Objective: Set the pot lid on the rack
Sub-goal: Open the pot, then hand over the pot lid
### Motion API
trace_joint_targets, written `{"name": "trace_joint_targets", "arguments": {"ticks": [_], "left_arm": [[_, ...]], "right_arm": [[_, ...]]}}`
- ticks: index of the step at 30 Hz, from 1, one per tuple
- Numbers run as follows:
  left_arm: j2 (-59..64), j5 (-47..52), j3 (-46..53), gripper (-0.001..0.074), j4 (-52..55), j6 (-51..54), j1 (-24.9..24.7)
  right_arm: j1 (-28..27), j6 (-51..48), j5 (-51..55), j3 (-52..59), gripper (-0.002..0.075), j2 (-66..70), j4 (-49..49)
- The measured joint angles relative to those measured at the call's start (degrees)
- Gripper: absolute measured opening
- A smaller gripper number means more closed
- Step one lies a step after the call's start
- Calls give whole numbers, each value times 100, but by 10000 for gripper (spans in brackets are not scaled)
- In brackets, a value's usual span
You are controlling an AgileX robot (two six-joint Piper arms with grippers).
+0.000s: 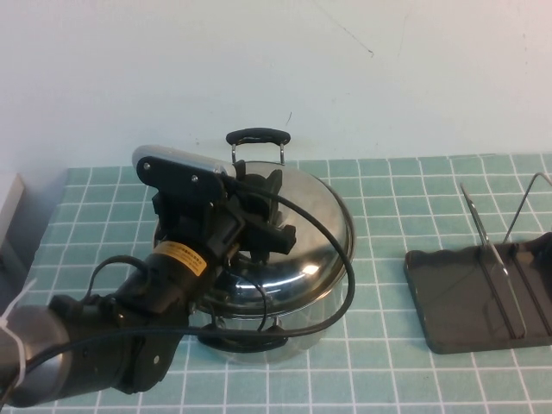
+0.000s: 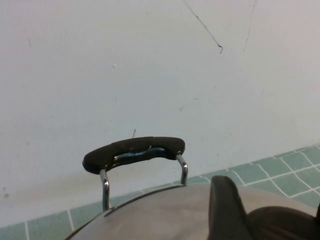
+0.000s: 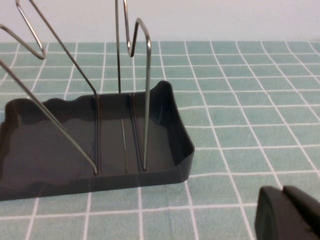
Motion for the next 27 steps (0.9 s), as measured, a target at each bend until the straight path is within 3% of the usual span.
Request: {"name": "trace_joint_targets", "arguments": {"ticks": [12,17,23,27], "left_arm": [[-875,-550,0,324,188,157,0],[-1499,-559,0,324,324,-579,0],[-1967,-341,0,324,347,-2367,0],[-1939,-55,0,323,347,-3470,0]], "right_arm": [[0,-21,0,0,-3,0,0],[0,-120,-12,0,-3,0,29],[0,1186,-99,22,-3,0,3140],[0,1406,-273,22,-3,0,4206]]}}
